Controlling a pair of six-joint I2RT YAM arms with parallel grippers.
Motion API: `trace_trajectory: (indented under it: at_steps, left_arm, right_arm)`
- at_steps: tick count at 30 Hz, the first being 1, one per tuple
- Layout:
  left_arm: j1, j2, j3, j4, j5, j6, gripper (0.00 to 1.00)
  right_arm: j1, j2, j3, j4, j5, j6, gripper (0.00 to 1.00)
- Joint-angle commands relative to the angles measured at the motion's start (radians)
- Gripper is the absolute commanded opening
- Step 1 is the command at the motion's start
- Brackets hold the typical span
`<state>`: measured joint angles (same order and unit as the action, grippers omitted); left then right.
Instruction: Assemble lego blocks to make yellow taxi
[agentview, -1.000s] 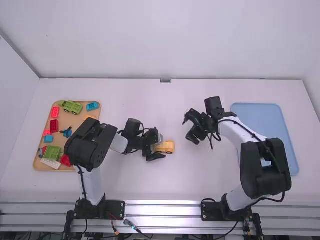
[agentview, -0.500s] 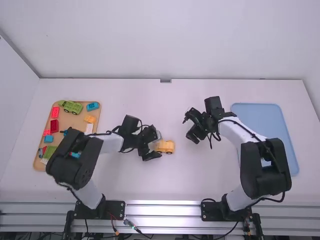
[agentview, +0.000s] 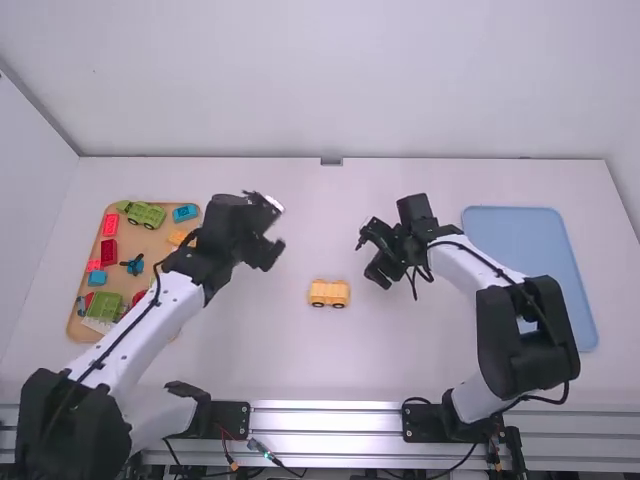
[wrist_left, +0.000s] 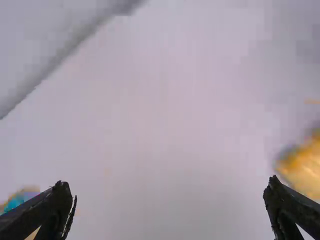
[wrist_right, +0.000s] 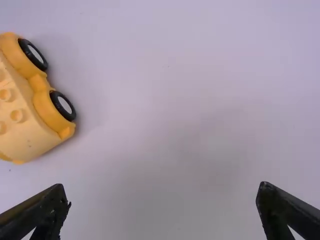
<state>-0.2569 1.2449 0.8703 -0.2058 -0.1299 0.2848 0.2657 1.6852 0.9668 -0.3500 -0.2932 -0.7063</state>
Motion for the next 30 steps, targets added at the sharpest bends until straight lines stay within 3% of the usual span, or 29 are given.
trace_trajectory:
  at_steps: [1,4,7,8,11,12,14,18,24,30]
  left_arm:
    - [0.043,-0.016,0.043,0.0,-0.393,-0.358,0.99]
    - [0.11,0.005,0.128,-0.115,-0.373,-0.503,0.99]
    - [0.27,0.108,0.33,-0.368,-0.191,-0.626,0.99]
    - [0.28,0.115,0.341,-0.379,-0.185,-0.633,0.99]
    - [0.462,0.272,0.552,-0.573,-0.042,-0.7,0.99]
    - [0.468,0.279,0.561,-0.579,-0.034,-0.7,0.99]
    - [0.565,0.438,0.723,-0.724,0.097,-0.701,0.99]
    - [0.652,0.661,0.895,-0.895,0.239,-0.7,0.99]
    - [0.684,0.858,0.947,-0.916,0.325,-0.701,0.99]
    - [0.669,0.977,0.902,-0.81,0.364,-0.726,0.99]
  right_arm:
    - [-0.003,-0.006,0.021,0.004,0.019,0.003,0.99]
    - [-0.004,-0.006,0.021,0.005,0.018,0.001,0.99]
    - [-0.004,-0.006,0.021,0.005,0.018,0.0,0.99]
    - [-0.004,-0.006,0.021,0.005,0.018,0.0,0.99]
    - [-0.003,-0.006,0.021,0.005,0.018,0.0,0.99]
    - [-0.003,-0.006,0.021,0.005,0.018,0.0,0.99]
    - [-0.003,-0.006,0.021,0.005,0.018,0.0,0.99]
    - [-0.003,-0.006,0.021,0.006,0.019,0.0,0.99]
    - [-0.003,-0.006,0.021,0.006,0.029,0.0,0.99]
    - [-0.003,-0.006,0.02,0.033,0.029,-0.001,0.99]
